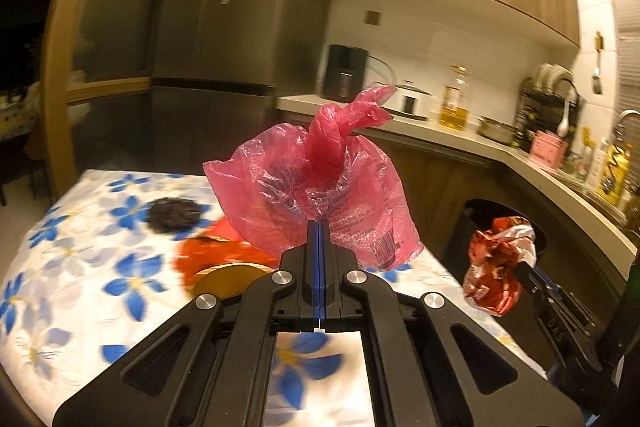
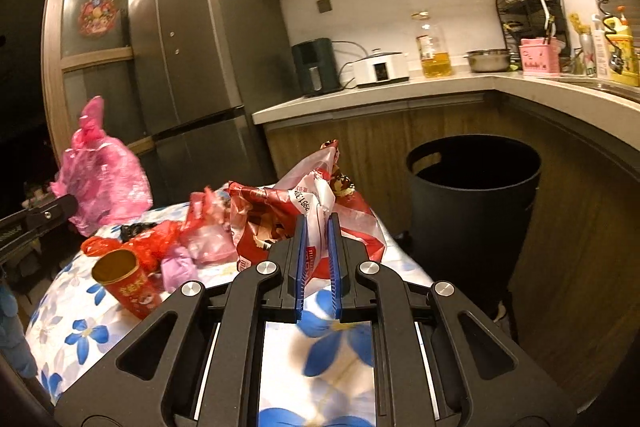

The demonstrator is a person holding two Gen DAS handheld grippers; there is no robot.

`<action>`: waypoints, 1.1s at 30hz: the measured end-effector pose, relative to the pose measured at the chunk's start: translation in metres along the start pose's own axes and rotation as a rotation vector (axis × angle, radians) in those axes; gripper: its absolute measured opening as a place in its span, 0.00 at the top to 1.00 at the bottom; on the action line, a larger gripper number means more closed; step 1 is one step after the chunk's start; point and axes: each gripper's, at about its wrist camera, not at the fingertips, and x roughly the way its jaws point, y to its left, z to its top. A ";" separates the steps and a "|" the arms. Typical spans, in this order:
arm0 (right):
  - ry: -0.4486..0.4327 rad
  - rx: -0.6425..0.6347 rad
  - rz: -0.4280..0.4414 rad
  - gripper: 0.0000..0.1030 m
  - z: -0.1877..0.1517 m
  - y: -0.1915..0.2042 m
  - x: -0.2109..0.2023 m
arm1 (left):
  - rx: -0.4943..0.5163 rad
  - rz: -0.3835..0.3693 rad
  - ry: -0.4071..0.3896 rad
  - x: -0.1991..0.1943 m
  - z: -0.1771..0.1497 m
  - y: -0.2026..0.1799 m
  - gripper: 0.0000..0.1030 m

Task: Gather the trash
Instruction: 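Carry the pink bag and snack wrapper over the black trash bin with both grippers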

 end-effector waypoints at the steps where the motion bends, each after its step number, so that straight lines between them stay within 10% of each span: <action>1: -0.003 0.002 -0.007 0.91 0.001 -0.004 -0.001 | 0.008 -0.017 0.003 0.005 0.000 -0.007 1.00; 33: -0.158 0.049 -0.268 0.92 0.089 -0.136 0.024 | 0.139 -0.349 0.027 0.130 0.025 -0.204 1.00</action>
